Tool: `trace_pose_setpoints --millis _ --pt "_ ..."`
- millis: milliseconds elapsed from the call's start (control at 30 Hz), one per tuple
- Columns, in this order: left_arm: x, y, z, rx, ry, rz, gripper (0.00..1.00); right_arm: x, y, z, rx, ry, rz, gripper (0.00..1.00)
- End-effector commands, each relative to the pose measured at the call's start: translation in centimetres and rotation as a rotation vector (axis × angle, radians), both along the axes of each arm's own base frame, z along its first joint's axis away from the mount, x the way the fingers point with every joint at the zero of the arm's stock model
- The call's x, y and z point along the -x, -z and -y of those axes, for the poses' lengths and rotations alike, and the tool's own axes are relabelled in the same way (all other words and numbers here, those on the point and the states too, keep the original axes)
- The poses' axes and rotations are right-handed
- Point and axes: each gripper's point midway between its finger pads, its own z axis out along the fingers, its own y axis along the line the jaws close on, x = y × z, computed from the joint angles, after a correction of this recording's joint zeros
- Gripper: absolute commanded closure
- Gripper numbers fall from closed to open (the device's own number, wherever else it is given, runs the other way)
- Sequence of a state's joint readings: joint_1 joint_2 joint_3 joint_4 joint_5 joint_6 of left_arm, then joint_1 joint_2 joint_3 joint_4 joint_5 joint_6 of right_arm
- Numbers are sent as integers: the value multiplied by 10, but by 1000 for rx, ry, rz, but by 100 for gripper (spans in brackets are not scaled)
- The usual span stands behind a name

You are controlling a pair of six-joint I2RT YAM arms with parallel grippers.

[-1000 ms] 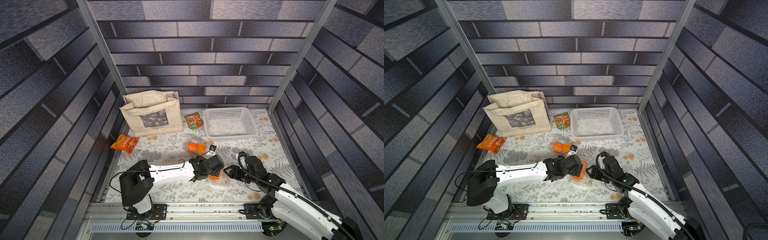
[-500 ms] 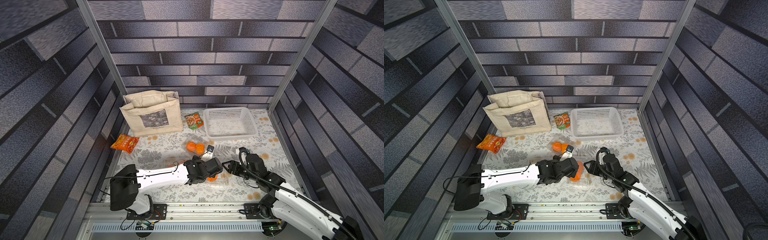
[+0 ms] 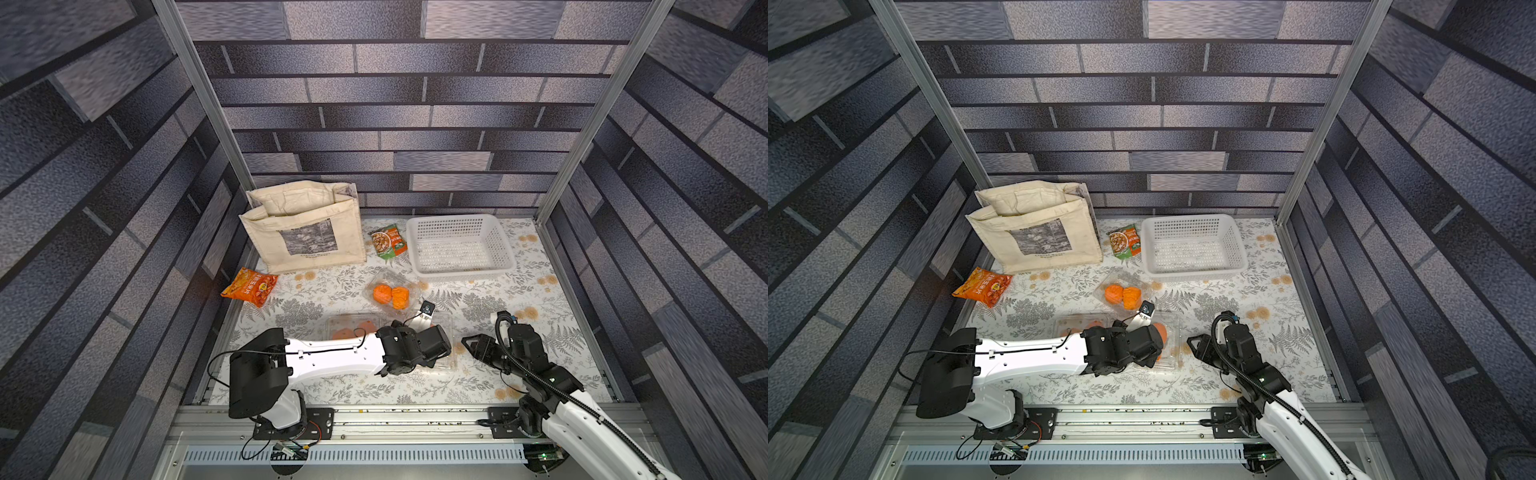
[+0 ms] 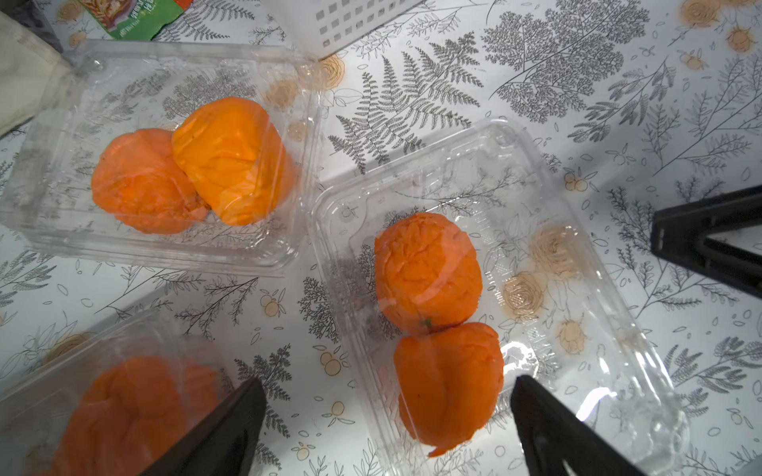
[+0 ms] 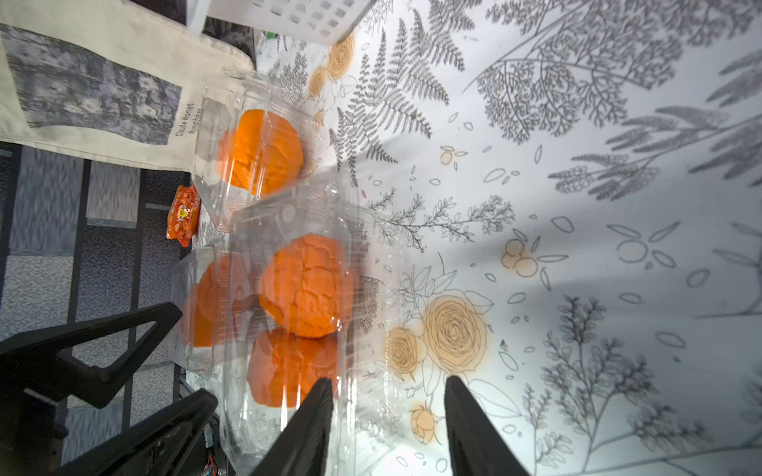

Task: Take oranges out of containers
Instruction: Move the packing box to the center of the board, then adjust the packing box at the center of the board.

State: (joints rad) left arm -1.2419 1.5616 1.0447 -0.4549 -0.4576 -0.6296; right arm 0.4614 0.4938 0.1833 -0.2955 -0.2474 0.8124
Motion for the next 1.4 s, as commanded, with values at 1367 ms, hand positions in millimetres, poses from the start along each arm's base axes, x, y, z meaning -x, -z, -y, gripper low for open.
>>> trace_pose_setpoints --millis 1367 --pt "-80 35 -43 -304 -2 -58 0 -3 28 -9 -42 -16 46 59"
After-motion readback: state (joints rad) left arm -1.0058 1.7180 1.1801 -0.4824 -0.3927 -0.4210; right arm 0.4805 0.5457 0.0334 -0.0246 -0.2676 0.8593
